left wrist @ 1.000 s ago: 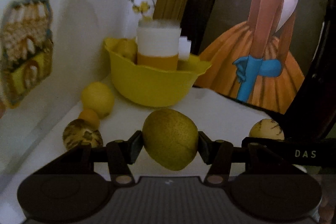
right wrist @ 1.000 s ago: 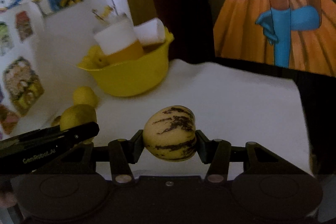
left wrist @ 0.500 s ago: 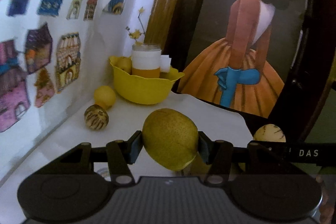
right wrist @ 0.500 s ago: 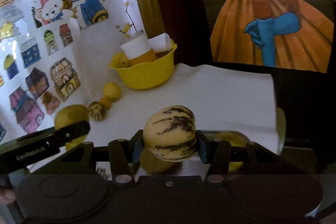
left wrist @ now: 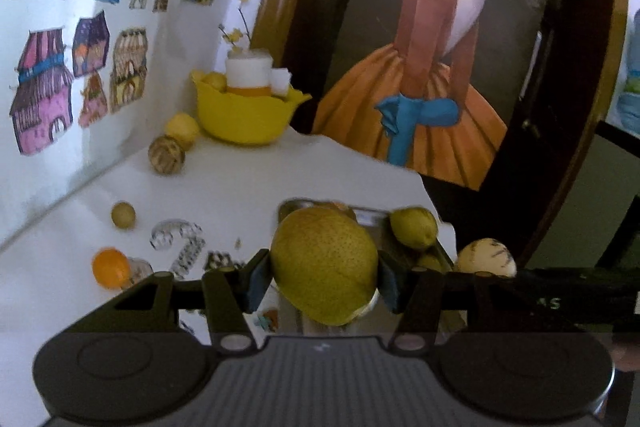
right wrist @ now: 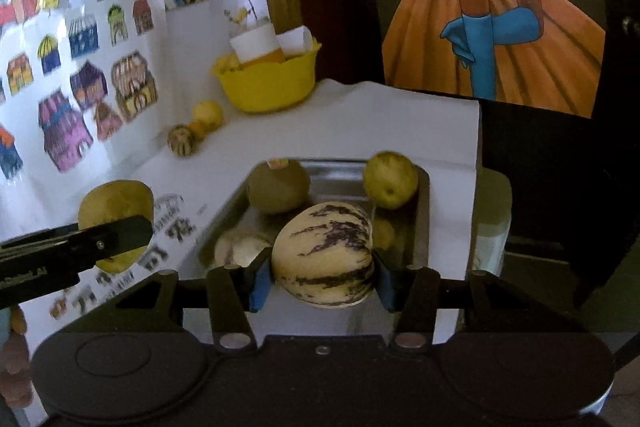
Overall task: Organize fruits
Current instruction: 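Carry the pear and striped melon over to the metal tray, then lower both fruits onto the tray and open both grippers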
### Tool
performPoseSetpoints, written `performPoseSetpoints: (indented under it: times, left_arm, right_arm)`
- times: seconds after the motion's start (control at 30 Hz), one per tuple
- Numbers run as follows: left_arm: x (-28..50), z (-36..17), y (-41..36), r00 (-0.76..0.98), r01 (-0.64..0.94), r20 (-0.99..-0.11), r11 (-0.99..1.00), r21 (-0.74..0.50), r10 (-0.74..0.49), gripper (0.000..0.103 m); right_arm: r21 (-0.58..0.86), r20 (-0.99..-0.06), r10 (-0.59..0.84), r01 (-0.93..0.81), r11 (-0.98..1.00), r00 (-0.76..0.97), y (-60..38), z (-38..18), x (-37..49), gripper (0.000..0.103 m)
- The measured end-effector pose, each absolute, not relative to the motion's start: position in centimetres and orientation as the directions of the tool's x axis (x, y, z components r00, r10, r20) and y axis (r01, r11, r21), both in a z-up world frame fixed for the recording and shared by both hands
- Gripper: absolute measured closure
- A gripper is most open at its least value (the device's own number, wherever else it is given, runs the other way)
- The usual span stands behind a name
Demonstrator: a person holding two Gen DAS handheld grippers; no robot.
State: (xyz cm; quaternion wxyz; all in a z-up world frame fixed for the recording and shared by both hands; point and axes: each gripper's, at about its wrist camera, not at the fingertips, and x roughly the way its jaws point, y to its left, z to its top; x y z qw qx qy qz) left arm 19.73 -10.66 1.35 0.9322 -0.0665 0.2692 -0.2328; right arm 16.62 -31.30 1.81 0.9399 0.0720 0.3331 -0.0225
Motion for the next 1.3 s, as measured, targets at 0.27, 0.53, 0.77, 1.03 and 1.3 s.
performPoseSetpoints:
  times: [0.27, 0.53, 0.77, 1.03, 1.3]
  left_arm:
    - [18.2, -0.9, -11.8, 0.730, 0.402, -0.490, 0.879, -0.257, -0.476, 0.044]
    - [17.1, -1.8, -13.4, 0.712, 0.420, -0.524, 0.882, -0.216, -0.467, 0.044]
    - [17.1, -2.3, -14.0, 0.713, 0.408, -0.537, 0.890, -0.203, -0.450, 0.044]
    - [17.6, -3.3, -14.3, 0.690, 0.389, -0.577, 0.896, -0.214, -0.437, 0.043]
    - [17.8, -3.5, -14.4, 0.691, 0.384, -0.582, 0.900, -0.207, -0.429, 0.043]
  right_arm:
    - [0.069, -0.633, -0.018, 0.079, 0.994, 0.774, -32.1, -0.6, 16.3, 0.050]
    - [-0.001, -0.620, -0.031, 0.039, 0.999, 0.784, -32.4, -1.9, 16.2, 0.050]
    - [-0.038, -0.604, -0.025, 0.002, 0.999, 0.797, -32.3, -2.2, 16.6, 0.050]
    - [-0.079, -0.578, -0.023, -0.028, 0.997, 0.816, -32.3, -2.6, 16.5, 0.050]
    - [-0.167, -0.544, -0.034, -0.068, 0.984, 0.838, -31.7, -3.4, 16.1, 0.050]
